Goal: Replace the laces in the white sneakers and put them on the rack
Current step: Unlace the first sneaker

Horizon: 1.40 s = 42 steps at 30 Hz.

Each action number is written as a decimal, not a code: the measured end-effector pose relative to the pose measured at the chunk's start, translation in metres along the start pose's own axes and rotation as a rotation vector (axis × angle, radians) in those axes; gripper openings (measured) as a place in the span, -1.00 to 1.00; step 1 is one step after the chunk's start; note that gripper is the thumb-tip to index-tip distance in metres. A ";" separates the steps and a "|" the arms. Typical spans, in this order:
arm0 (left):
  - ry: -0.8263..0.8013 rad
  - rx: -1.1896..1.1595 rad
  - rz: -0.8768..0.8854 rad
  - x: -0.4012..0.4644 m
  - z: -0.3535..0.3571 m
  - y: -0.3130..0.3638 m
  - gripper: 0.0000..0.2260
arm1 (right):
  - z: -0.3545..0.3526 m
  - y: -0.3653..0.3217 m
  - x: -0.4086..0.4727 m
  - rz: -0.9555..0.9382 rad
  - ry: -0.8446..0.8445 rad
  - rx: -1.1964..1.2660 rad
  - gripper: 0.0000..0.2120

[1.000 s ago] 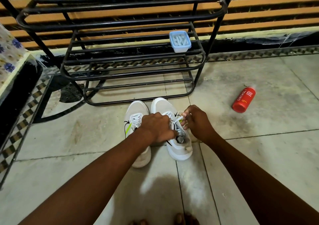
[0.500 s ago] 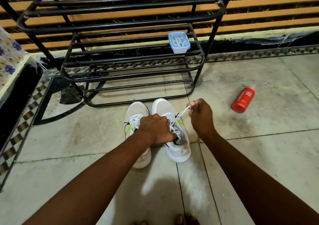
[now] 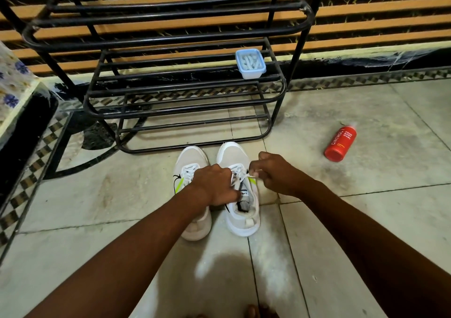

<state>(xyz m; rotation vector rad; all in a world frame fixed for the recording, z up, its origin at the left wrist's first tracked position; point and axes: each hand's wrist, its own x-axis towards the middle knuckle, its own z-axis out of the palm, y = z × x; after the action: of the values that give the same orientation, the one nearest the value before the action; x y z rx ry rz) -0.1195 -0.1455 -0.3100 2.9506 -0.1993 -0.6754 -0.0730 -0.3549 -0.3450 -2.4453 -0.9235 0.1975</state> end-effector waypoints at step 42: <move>-0.001 0.087 0.048 -0.001 0.006 0.001 -0.45 | 0.010 -0.029 0.002 0.243 -0.128 -0.184 -0.76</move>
<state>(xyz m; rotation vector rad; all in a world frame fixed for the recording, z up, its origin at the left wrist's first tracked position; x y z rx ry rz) -0.1230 -0.1465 -0.3149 3.0174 -0.3057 -0.6783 -0.0912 -0.3307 -0.3383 -2.7414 -0.7212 0.3726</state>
